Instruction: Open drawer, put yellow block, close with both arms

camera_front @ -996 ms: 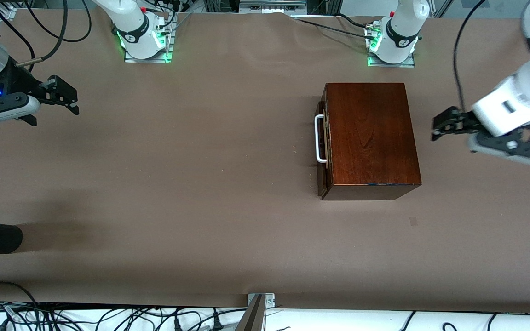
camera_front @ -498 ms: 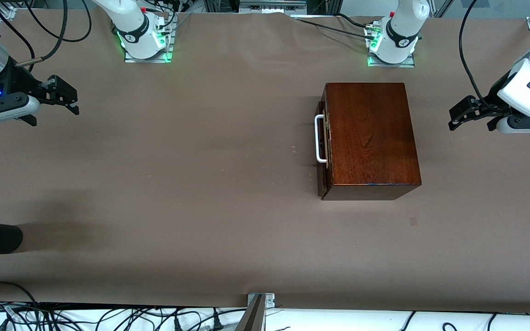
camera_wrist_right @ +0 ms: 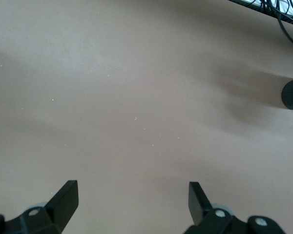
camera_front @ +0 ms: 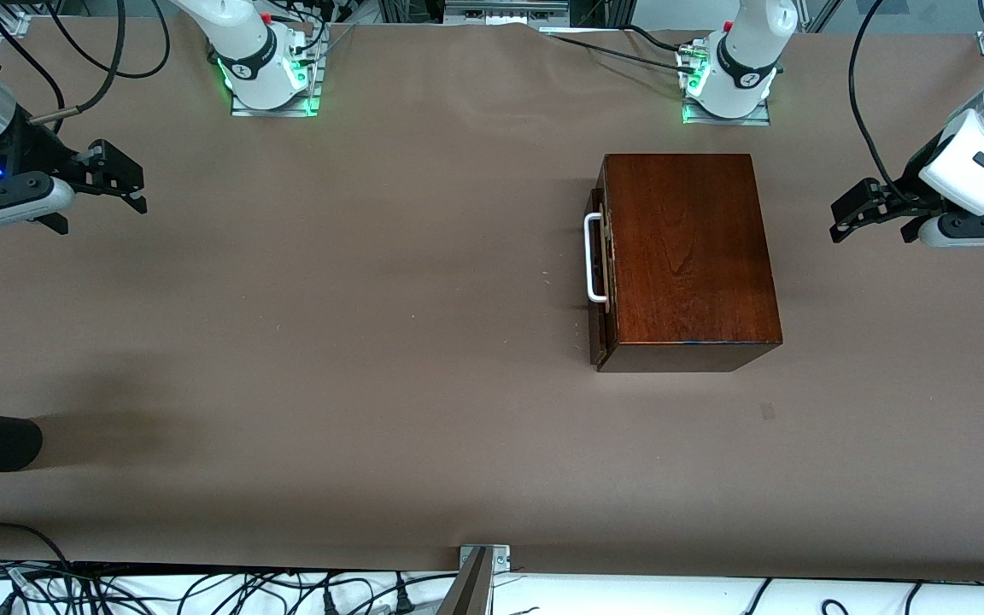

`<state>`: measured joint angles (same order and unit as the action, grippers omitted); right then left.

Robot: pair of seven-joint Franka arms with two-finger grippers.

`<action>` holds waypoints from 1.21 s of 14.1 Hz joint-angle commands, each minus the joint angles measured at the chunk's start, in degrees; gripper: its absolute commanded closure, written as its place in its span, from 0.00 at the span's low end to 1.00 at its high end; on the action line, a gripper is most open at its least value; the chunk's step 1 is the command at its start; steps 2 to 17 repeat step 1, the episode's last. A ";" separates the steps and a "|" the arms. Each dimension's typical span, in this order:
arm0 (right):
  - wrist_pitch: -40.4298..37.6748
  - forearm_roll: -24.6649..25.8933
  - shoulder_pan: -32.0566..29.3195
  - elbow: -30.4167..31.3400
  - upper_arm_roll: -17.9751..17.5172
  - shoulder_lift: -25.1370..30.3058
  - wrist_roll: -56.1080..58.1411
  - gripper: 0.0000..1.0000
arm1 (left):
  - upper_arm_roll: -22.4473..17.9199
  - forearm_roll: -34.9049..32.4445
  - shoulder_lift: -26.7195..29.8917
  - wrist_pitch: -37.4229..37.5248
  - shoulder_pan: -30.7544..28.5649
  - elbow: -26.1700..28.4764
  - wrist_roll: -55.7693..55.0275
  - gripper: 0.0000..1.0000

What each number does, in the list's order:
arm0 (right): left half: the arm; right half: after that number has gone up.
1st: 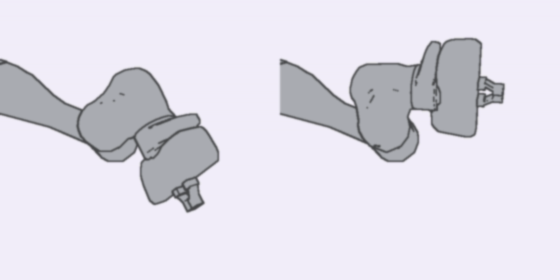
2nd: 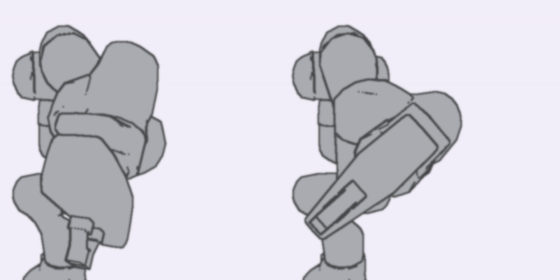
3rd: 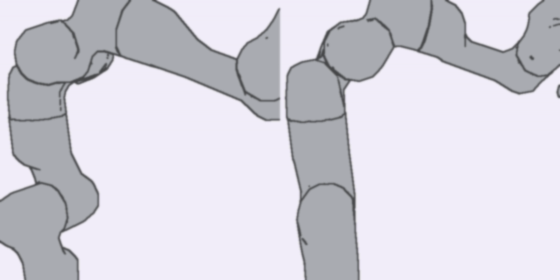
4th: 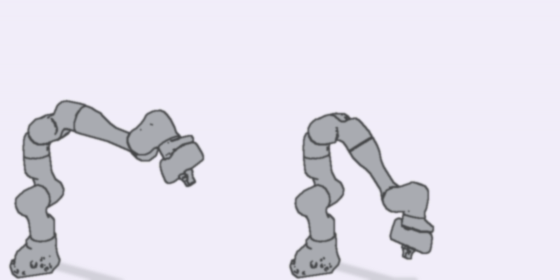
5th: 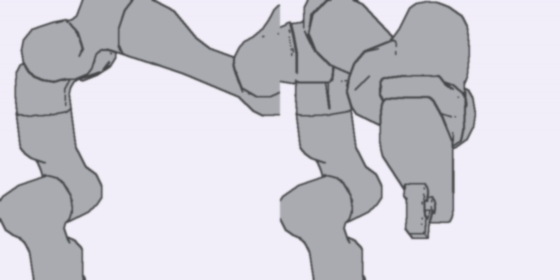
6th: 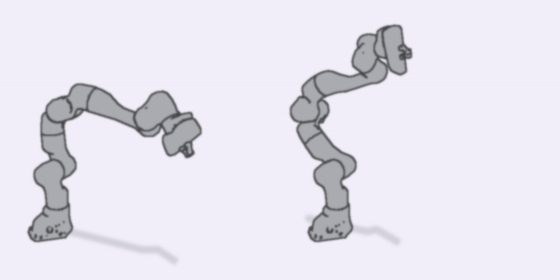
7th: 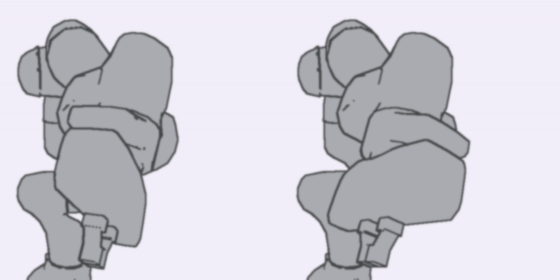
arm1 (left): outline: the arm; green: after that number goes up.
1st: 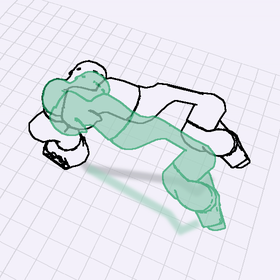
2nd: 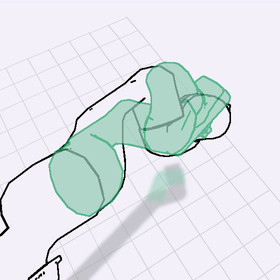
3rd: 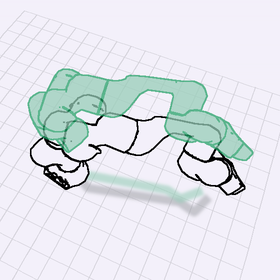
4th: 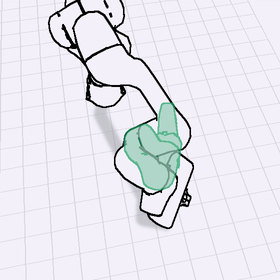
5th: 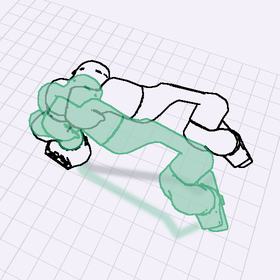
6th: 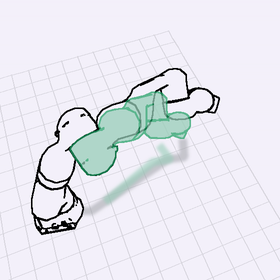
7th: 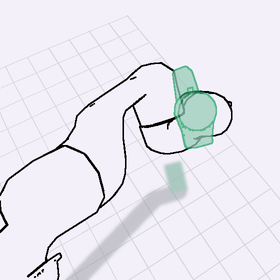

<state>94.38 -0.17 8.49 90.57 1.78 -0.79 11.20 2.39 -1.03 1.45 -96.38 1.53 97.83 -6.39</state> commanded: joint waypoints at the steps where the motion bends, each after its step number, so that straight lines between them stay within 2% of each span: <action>1: -0.60 -1.15 0.04 -0.75 0.33 0.00 0.14 0.00 | -0.98 0.77 1.45 -0.65 0.66 1.40 0.67 0.00; 17: -0.60 -1.15 0.04 -0.75 0.33 0.00 0.14 0.00 | -0.98 0.77 1.45 -0.65 0.66 1.40 0.67 0.00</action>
